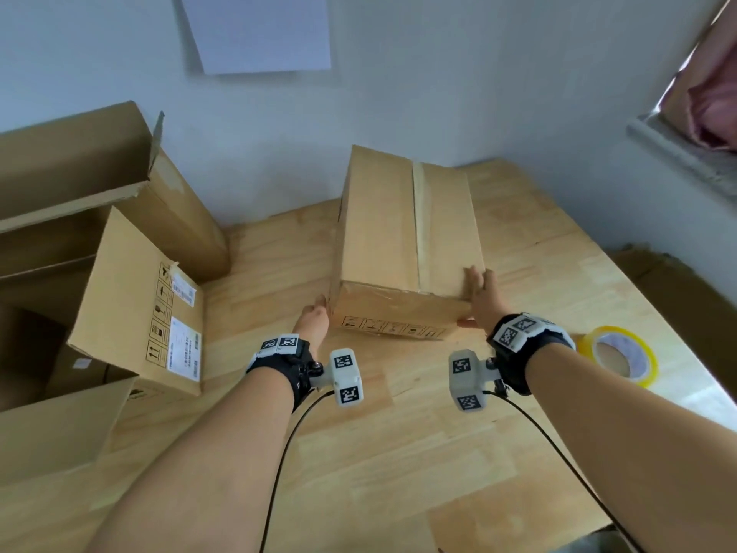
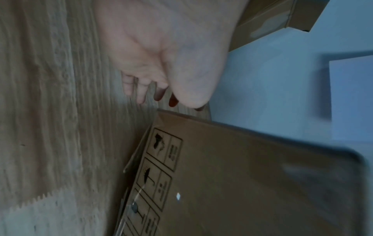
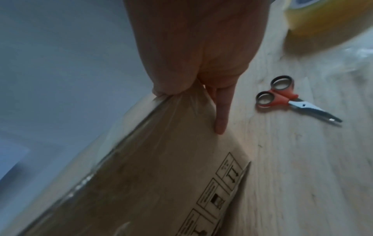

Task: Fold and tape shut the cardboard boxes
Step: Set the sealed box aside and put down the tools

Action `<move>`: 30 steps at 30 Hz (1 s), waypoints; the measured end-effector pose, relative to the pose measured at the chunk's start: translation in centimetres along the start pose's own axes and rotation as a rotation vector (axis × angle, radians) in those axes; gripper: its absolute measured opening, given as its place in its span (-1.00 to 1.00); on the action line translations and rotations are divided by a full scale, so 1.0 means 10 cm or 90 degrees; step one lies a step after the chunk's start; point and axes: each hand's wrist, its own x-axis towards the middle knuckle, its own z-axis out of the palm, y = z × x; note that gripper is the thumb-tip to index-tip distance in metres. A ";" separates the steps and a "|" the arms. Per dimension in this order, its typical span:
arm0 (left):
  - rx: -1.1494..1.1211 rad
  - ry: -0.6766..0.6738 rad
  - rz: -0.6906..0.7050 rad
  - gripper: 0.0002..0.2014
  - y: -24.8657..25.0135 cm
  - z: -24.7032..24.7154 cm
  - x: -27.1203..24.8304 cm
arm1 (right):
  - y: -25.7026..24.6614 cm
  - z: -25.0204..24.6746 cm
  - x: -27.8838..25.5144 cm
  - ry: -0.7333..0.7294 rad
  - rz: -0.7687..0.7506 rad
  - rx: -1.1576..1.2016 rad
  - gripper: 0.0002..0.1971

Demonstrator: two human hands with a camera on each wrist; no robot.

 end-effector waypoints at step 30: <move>-0.318 0.057 0.286 -0.34 0.94 -0.35 -1.02 | -0.31 0.04 -0.64 -0.184 -0.006 0.187 -0.73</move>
